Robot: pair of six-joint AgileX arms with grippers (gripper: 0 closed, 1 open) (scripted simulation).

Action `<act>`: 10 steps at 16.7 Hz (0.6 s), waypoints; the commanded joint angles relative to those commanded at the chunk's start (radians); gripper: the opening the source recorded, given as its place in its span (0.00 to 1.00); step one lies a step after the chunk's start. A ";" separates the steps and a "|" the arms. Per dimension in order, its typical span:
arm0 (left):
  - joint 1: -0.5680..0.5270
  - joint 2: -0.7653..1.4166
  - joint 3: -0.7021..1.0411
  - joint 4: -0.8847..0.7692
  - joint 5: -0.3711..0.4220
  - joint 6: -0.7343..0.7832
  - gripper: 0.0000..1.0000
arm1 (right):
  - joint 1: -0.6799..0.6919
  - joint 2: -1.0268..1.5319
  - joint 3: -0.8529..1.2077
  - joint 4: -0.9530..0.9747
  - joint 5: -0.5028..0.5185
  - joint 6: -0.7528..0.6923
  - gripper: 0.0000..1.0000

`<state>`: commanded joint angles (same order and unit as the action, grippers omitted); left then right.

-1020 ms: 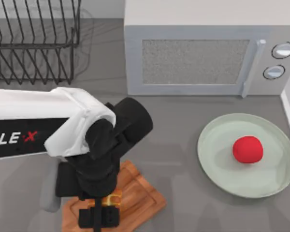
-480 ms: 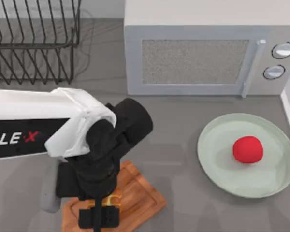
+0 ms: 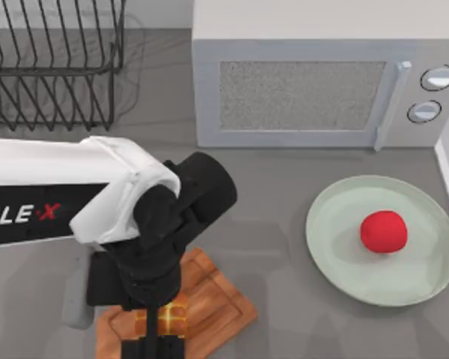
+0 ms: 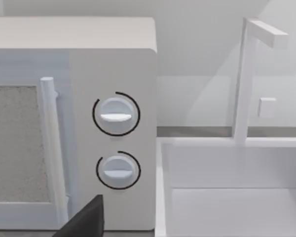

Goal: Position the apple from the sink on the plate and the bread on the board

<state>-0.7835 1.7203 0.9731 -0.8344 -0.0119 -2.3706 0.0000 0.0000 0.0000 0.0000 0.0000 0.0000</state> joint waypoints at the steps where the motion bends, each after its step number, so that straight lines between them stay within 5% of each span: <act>1: 0.000 0.000 0.000 0.000 0.000 0.000 1.00 | 0.000 0.000 0.000 0.000 0.000 0.000 1.00; 10: 0.047 -0.100 0.007 0.076 -0.007 0.100 1.00 | 0.000 0.000 0.000 0.000 0.000 0.000 1.00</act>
<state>-0.7366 1.6204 0.9799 -0.7583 -0.0193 -2.2705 0.0000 0.0000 0.0000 0.0000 0.0000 0.0000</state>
